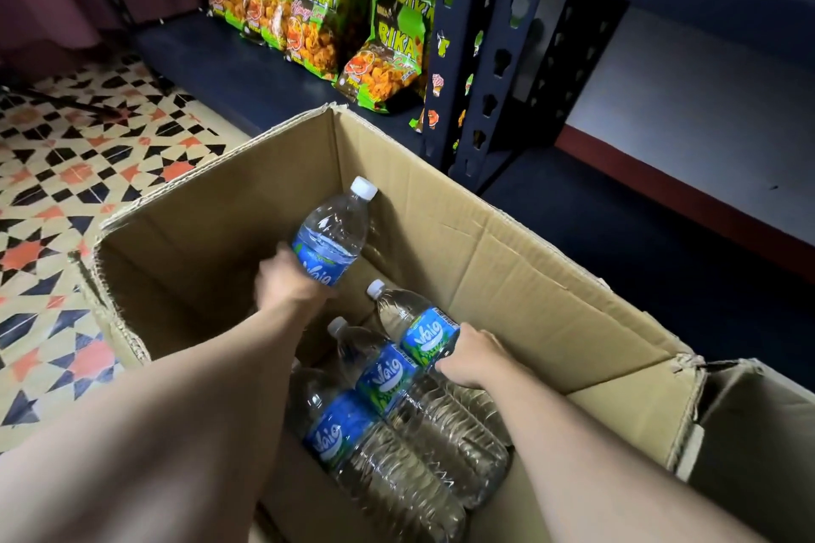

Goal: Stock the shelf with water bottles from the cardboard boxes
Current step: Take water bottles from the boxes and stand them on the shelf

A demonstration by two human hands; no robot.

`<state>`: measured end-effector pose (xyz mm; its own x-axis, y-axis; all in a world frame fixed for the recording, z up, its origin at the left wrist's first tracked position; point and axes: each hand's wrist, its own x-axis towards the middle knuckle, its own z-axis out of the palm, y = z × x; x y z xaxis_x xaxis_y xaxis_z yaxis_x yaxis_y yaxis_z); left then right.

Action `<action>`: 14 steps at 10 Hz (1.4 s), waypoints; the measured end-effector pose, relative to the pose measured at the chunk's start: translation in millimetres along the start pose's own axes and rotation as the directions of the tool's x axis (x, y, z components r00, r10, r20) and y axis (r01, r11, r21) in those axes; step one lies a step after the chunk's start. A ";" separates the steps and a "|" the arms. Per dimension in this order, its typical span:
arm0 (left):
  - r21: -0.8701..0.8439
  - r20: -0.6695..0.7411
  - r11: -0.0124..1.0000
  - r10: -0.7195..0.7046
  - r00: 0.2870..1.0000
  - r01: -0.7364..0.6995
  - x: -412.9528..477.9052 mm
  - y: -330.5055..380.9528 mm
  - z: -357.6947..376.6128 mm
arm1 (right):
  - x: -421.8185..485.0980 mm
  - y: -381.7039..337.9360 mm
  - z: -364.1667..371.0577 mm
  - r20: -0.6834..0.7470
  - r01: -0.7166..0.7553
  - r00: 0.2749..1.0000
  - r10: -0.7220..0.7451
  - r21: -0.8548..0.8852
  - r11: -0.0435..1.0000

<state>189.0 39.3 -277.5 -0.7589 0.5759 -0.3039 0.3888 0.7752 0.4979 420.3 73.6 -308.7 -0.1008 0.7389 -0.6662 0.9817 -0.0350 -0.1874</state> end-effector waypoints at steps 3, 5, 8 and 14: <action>-0.335 -0.073 0.909 -0.286 0.955 0.247 -43.0 31.4 -19.1 | 2.9 3.8 -5.2 0.010 -0.016 1.000 0.017 -0.032 0.999; -0.324 0.270 0.790 -0.449 0.851 0.520 -53.3 -5.7 37.0 | -4.0 7.4 -4.2 0.002 0.007 1.000 -0.007 -0.050 0.999; -0.089 0.535 0.706 -0.561 0.631 0.703 -62.7 -23.2 42.2 | 7.5 4.3 22.8 -0.136 0.044 0.988 -0.076 -0.218 0.975; 0.013 0.508 0.862 -0.443 0.739 0.507 -36.6 -49.8 88.6 | -5.3 -0.8 1.3 -0.200 0.131 0.957 -0.210 -0.347 0.929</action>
<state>243.7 2.6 -363.2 -0.4679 0.2143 -0.8574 -0.0433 0.9634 0.2645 419.8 68.8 -305.9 -0.2701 0.8492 -0.4538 0.9546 0.2976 -0.0114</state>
